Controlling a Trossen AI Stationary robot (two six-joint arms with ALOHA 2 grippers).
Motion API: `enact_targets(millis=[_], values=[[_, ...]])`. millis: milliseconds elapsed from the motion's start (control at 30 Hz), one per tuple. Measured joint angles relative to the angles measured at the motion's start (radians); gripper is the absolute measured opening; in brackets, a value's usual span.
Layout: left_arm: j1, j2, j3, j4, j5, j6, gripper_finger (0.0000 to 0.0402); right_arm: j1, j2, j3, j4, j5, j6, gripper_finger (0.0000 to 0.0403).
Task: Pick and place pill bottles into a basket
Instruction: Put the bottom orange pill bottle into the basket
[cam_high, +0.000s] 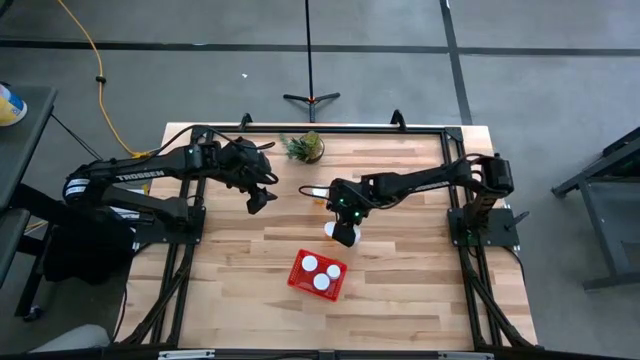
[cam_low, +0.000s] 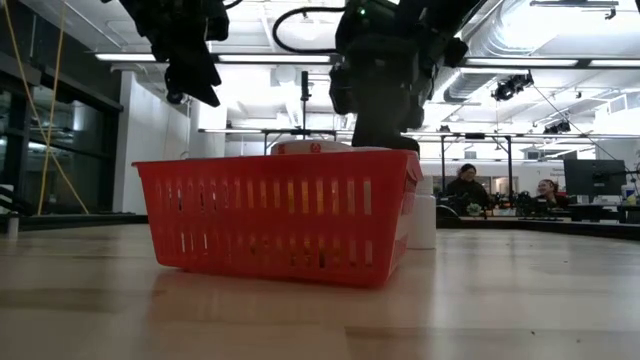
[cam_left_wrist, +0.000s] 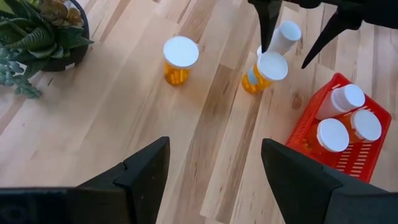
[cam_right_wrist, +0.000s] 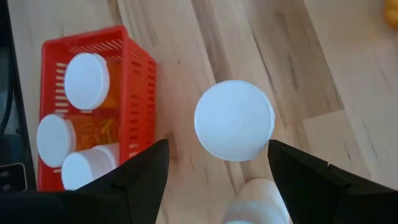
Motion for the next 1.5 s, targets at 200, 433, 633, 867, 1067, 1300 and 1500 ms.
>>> enact_targets(millis=[200, 433, 633, 867, 1067, 1300, 1500], values=[[0.0, 0.0, 0.0, -0.004, 0.002, 0.001, 0.0287, 0.011, 0.0, 0.0, 0.016, 0.013, 0.028, 0.0264], [0.0, 0.0, 0.0, -0.014, 0.003, 0.001, 0.0287, 0.014, 0.0, 0.0, 0.033, 0.015, 0.054, 0.0264], [0.0, 0.0, 0.0, -0.015, 0.013, 0.001, 0.0287, 0.024, 0.0, 0.0, 0.048, 0.019, 0.071, 0.0264], [0.0, 0.0, 0.0, -0.015, 0.013, 0.004, 0.0287, 0.023, 0.0, 0.015, 0.041, 0.027, 0.073, 0.0264], [0.0, 0.0, 0.0, -0.016, 0.023, 0.011, 0.0287, 0.018, 0.0, 0.076, 0.002, 0.053, 0.051, 0.0264], [0.0, 0.0, 0.0, -0.017, 0.023, 0.011, 0.0287, 0.017, 0.012, 0.078, -0.036, 0.07, 0.043, 0.0264], [0.0, -0.002, 0.0, -0.019, 0.028, 0.011, 0.0287, 0.026, 0.043, 0.077, -0.018, 0.046, 0.052, 0.0264]])
